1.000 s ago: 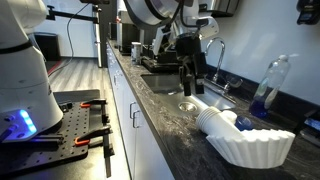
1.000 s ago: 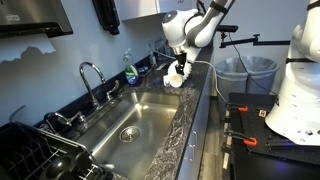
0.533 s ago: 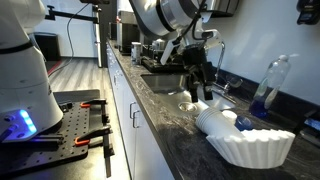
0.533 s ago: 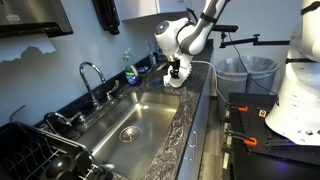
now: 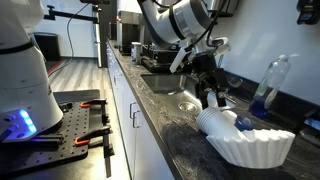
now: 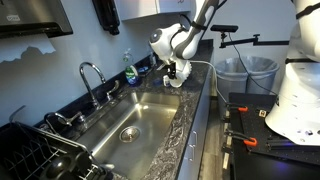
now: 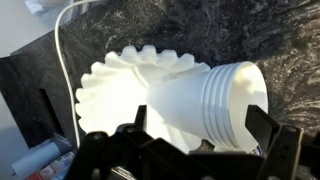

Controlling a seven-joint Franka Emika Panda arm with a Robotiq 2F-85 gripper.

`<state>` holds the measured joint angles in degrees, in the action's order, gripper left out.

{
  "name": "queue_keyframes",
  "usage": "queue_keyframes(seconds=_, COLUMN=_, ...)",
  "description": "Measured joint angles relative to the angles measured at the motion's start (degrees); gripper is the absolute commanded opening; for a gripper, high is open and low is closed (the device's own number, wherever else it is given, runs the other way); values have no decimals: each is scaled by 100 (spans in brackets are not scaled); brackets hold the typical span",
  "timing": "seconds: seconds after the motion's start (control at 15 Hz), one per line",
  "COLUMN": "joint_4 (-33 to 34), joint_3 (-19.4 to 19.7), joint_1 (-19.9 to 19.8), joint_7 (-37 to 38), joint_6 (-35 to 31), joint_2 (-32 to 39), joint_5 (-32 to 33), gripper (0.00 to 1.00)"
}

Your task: Put the cups upright

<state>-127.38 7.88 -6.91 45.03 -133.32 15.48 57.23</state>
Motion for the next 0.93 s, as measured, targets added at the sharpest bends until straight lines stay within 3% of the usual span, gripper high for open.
queue_keyframes(seconds=0.47, joint_4=330, joint_3=55, joint_1=74, joint_7=42, joint_6=332, joint_2=380, joint_5=105, gripper=96)
queue_keyframes(seconds=0.53, joint_4=361, joint_3=59, joint_1=78, joint_7=42, joint_6=374, joint_2=415, joint_5=106, gripper=71)
queue_keyframes(seconds=0.67, joint_4=414, joint_3=80, joint_1=81, joint_7=42, joint_6=436, joint_2=462, joint_5=116, gripper=68)
queue_keyframes(seconds=0.93, joint_4=480, joint_3=154, joint_1=80, joint_7=42, joint_6=496, joint_2=482, joint_5=162, gripper=36)
